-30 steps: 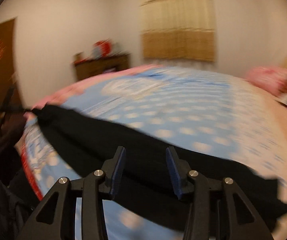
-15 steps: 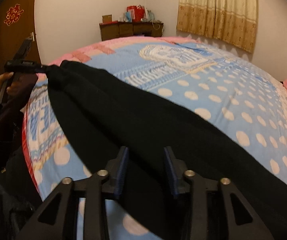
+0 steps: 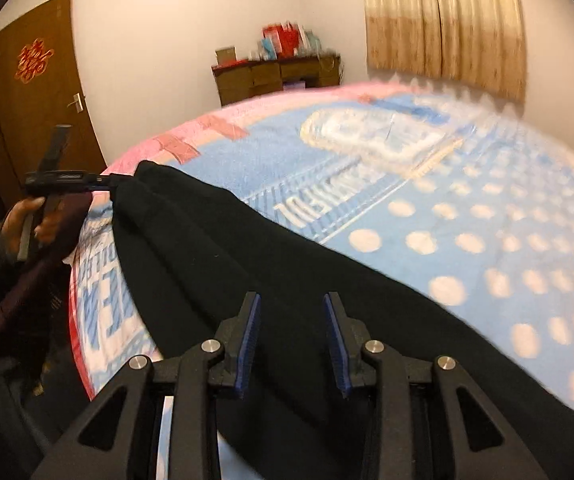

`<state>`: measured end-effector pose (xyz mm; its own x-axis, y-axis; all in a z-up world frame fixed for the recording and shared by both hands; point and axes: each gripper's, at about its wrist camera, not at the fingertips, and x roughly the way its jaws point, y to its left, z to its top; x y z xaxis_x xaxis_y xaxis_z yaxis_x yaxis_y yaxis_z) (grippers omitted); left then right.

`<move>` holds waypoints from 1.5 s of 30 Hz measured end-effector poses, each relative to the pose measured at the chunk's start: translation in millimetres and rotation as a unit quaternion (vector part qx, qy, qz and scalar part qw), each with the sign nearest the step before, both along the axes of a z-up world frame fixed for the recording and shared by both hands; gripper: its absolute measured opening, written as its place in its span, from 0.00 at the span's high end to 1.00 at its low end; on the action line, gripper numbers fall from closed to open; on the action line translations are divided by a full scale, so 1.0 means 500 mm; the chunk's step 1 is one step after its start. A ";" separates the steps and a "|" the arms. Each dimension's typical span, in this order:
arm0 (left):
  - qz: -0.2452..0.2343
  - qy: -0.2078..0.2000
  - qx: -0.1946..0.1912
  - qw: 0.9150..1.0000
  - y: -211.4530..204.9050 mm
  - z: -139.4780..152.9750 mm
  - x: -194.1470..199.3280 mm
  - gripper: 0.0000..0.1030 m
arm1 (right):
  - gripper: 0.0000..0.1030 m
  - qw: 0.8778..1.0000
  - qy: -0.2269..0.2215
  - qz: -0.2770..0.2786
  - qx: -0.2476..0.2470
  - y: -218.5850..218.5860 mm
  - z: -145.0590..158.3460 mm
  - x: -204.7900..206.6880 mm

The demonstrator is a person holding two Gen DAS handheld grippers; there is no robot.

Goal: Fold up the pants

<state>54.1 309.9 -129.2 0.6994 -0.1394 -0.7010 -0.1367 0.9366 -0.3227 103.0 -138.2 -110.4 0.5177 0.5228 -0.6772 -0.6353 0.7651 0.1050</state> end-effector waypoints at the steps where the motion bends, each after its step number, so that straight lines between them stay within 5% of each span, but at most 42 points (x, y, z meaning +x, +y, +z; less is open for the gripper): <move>1: 0.001 -0.004 0.005 1.000 0.001 0.007 -0.005 0.49 | 0.67 1.000 0.021 0.005 -0.004 0.009 -0.017 0.014; 7: 0.007 -0.006 0.010 1.000 0.010 0.019 -0.023 0.49 | 0.67 0.988 0.100 0.117 0.028 0.024 -0.031 -0.057; 10: 0.012 0.011 0.002 1.000 0.015 0.006 -0.028 0.49 | 0.67 0.979 0.111 0.171 -0.003 0.043 -0.031 -0.112; 17: 0.014 0.015 0.009 1.000 0.002 0.006 -0.035 0.49 | 0.66 0.994 0.033 0.098 0.033 0.090 0.035 -0.030; 21: 0.020 0.007 0.014 1.000 0.008 0.019 -0.048 0.49 | 0.64 0.993 0.071 0.093 0.029 0.156 -0.011 0.067; 23: 0.018 0.007 0.010 1.000 0.010 0.021 -0.057 0.49 | 0.64 0.985 0.121 0.117 0.034 0.186 -0.041 0.081; 30: 0.003 0.036 -0.023 0.999 0.000 0.002 -0.079 0.49 | 0.64 0.961 0.133 0.242 0.006 0.233 -0.046 -0.053; 35: 0.003 0.066 -0.041 0.997 -0.019 -0.016 -0.073 0.49 | 0.64 0.972 0.127 0.196 0.027 0.213 -0.021 -0.023; 40: 0.016 0.047 -0.060 0.997 -0.005 0.011 -0.084 0.49 | 0.64 0.983 0.126 0.121 0.060 0.181 0.009 0.046; 45: 0.002 0.063 -0.132 0.989 0.011 -0.009 -0.057 0.49 | 0.64 0.986 0.139 0.070 0.062 0.174 0.007 0.089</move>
